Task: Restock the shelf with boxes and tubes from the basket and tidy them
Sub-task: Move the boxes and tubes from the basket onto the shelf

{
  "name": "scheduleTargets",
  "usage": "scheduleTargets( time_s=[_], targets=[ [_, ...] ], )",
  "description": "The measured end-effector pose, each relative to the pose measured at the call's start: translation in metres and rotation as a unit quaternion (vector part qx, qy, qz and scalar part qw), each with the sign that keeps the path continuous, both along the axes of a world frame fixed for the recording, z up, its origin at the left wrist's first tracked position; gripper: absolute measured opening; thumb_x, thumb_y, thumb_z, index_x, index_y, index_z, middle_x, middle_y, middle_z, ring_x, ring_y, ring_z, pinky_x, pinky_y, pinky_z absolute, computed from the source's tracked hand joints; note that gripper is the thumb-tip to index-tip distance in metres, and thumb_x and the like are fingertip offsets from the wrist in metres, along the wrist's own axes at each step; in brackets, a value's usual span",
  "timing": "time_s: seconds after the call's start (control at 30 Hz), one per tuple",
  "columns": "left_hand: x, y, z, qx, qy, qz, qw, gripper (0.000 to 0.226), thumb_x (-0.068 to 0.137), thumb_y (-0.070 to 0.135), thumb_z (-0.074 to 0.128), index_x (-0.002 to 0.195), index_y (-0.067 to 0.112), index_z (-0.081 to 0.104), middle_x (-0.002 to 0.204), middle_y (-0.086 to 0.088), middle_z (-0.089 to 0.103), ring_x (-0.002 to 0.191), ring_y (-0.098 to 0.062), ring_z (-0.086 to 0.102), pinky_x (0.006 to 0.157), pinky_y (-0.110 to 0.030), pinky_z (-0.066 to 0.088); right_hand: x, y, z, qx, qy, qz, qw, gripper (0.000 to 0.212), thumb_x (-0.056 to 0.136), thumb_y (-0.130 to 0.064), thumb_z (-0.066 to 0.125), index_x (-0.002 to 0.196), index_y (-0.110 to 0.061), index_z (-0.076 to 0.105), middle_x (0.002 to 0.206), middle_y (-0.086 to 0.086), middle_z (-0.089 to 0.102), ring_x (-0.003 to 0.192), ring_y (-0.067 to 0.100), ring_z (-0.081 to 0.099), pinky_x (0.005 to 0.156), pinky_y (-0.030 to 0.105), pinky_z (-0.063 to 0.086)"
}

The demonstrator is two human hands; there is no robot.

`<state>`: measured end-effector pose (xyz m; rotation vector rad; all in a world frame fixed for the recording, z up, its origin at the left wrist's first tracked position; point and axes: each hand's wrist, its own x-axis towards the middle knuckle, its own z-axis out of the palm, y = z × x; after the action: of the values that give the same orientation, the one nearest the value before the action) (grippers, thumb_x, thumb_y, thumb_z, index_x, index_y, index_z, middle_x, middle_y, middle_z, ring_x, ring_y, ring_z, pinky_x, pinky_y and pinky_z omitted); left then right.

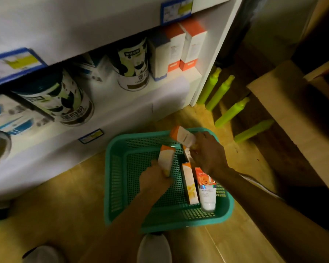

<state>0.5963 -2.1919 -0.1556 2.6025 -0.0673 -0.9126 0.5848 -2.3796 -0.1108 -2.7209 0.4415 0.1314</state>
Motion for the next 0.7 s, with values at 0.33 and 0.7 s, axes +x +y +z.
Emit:
scheduleTargets(
  time_s=[0.33,0.7],
  targets=[
    [0.039,0.051,0.097,-0.106,-0.044,0.035,0.993,0.070,0.077,0.036,0.076,0.133,0.014,0.039,0.122,-0.009,0.063,0.108,-0.030,0.063,0.089,-0.039,0.053,0.010,0.043,0.069,0.165,-0.022,-0.086,0.982,0.054,0.078,-0.031,0.078,0.124,-0.014,0.053,0.117,0.007,0.068,0.102,0.027,0.066,0.075,0.035,0.051],
    [0.039,0.107,0.241,-0.141,-0.200,0.009,0.970,0.063,0.072,0.036,0.077,0.122,0.018,0.044,0.116,-0.004,0.062,0.105,-0.025,0.064,0.077,-0.034,0.055,0.013,0.098,0.201,0.140,-0.067,-0.023,0.988,0.055,0.073,-0.039,0.077,0.121,-0.020,0.060,0.112,0.002,0.072,0.096,0.021,0.068,0.078,0.036,0.058]
  ],
)
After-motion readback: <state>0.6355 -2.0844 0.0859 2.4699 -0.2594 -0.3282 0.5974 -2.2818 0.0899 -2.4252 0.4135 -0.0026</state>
